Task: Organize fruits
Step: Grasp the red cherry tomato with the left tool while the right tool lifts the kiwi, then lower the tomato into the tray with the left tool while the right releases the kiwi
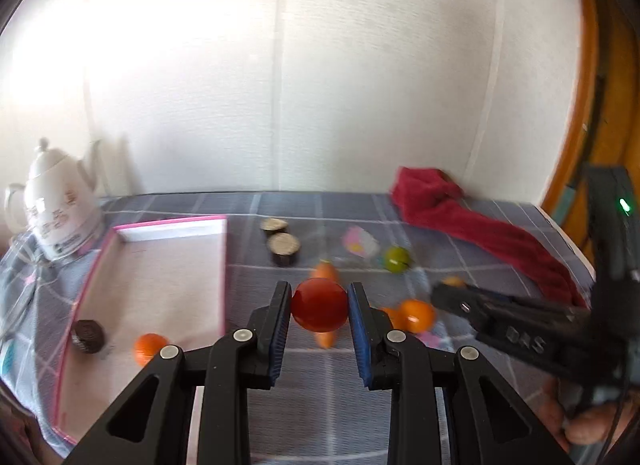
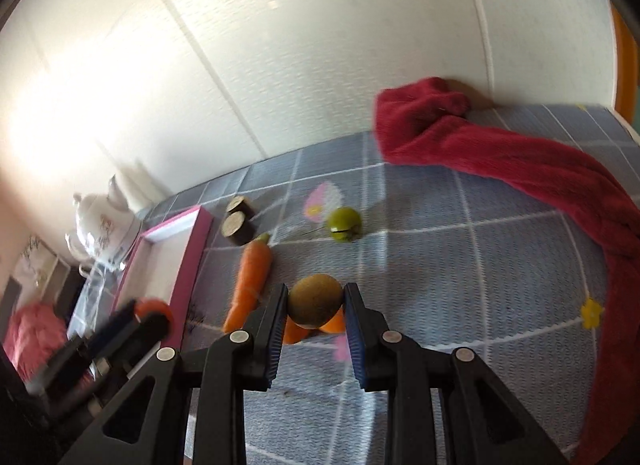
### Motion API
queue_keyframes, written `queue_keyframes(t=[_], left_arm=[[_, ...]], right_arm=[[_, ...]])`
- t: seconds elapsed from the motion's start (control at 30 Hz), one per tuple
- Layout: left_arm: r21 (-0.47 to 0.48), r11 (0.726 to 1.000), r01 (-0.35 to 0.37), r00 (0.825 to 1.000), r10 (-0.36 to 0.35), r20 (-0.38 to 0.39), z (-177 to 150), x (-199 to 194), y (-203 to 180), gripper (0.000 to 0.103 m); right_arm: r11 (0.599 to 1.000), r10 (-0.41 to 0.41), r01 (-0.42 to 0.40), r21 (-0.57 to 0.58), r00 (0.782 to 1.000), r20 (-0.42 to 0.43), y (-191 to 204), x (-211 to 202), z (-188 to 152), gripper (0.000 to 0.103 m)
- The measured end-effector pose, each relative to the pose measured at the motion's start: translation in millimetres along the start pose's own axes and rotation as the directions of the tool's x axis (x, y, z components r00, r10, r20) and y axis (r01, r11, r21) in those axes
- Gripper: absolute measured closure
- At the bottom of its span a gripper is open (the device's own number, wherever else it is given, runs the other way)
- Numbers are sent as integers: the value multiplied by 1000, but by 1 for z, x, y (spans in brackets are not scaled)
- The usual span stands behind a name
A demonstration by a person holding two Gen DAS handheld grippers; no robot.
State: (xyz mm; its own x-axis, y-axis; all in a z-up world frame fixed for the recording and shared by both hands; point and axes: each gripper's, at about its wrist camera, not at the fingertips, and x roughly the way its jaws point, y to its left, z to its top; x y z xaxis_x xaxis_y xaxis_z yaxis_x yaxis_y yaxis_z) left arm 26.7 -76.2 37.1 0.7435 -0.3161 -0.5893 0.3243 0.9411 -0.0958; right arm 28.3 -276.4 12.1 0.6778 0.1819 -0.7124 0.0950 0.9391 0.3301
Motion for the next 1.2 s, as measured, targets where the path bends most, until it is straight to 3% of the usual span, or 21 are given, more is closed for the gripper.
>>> queue_keyframes(t=[0.23,0.47,0.73,0.87,1.2], left_arm=[[-230,966,-117,993,116,-17,-4,1,77,74],[-320,918,-232,971,240,-17,-11,-7,125,74],[-357,875,-326,943,329,-55,-15,-2,147,74],[-373,862,-343,937,341,-73,-16,0,151,74],[-386,832,-399,914,395,-93,-19,2,158,74]], right_arm=[[993,37,-39,-111,999,-20,44,8,-10,75],[968,84,-92,-232,996,-42,100,29,-11,75],[912,164,-191,-362,981,-105,168,66,-17,75],[879,207,-250,-405,967,-148,179,73,-33,75],[883,224,-279,-377,957,-183,179,87,-39,74]])
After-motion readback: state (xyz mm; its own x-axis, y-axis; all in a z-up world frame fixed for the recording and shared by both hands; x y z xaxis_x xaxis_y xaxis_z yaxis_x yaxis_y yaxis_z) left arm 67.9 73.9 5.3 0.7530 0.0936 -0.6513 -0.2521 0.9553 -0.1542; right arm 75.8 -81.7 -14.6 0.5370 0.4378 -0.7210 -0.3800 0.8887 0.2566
